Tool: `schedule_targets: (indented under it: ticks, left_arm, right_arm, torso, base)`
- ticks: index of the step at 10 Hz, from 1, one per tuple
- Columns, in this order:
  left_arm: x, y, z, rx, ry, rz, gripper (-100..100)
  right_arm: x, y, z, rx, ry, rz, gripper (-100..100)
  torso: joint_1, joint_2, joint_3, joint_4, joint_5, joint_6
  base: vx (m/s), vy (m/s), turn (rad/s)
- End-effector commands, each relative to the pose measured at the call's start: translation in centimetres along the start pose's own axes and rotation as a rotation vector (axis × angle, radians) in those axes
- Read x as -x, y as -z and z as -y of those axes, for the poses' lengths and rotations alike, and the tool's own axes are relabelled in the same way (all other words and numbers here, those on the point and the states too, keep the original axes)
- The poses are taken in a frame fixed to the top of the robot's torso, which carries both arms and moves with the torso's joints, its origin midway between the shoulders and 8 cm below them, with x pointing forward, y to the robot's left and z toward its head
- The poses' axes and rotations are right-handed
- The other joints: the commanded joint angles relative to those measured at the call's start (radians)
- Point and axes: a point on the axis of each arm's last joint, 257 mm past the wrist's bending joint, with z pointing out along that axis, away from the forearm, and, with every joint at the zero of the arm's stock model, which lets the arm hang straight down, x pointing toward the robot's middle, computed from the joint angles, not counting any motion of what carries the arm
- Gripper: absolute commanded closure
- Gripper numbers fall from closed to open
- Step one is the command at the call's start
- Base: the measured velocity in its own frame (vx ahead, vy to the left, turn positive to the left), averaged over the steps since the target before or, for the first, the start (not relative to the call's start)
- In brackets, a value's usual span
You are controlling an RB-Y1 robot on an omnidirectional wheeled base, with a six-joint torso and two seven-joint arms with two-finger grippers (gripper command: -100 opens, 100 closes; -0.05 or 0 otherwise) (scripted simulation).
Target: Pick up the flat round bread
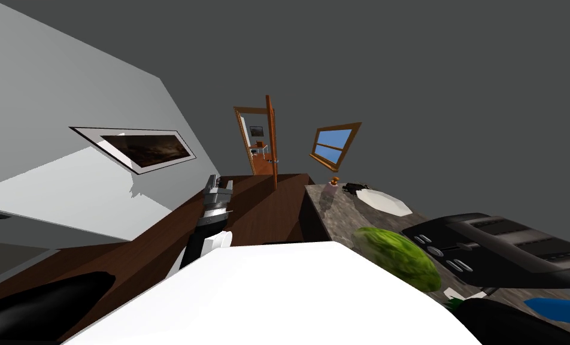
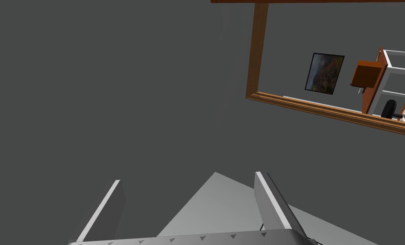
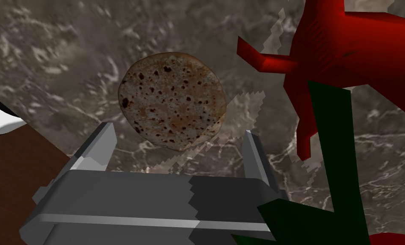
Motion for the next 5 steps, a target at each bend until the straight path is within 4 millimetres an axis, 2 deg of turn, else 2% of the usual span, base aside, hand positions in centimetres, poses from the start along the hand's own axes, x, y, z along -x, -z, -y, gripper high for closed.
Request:
schedule_targets:
  ticks: [1, 2, 3, 5]
  left_arm:
    - [0.00, 0.00, 0.00, 0.000, 0.000, 0.000, 0]
    - [0.00, 0.00, 0.00, 0.000, 0.000, 0.000, 0]
    - [0.00, 0.00, 0.00, 0.000, 0.000, 0.000, 0]
    - [0.00, 0.00, 0.00, 0.000, 0.000, 0.000, 0]
  right_arm:
    - [-0.01, -0.81, -0.30, -0.001, 0.002, -0.002, -100]
    - [0.01, -0.55, -0.17, -0.001, 0.001, -0.001, -100]
    - [-0.01, -0.61, -0.19, 0.000, 0.002, -0.002, 100]
    - [-0.02, -0.61, -0.16, -0.001, 0.003, -0.002, 100]
  torso:
    - [0.000, 0.000, 0.000, 0.000, 0.000, 0.000]
    - [0.000, 0.000, 0.000, 0.000, 0.000, 0.000]
    - [0.000, 0.000, 0.000, 0.000, 0.000, 0.000]
    - [-0.001, 0.001, 0.000, 0.000, 0.000, 0.000]
  base:
    - [0.007, 0.012, 0.000]
    - [0.000, 0.000, 0.000]
    - [0.000, 0.000, 0.000]
    - [0.000, 0.000, 0.000]
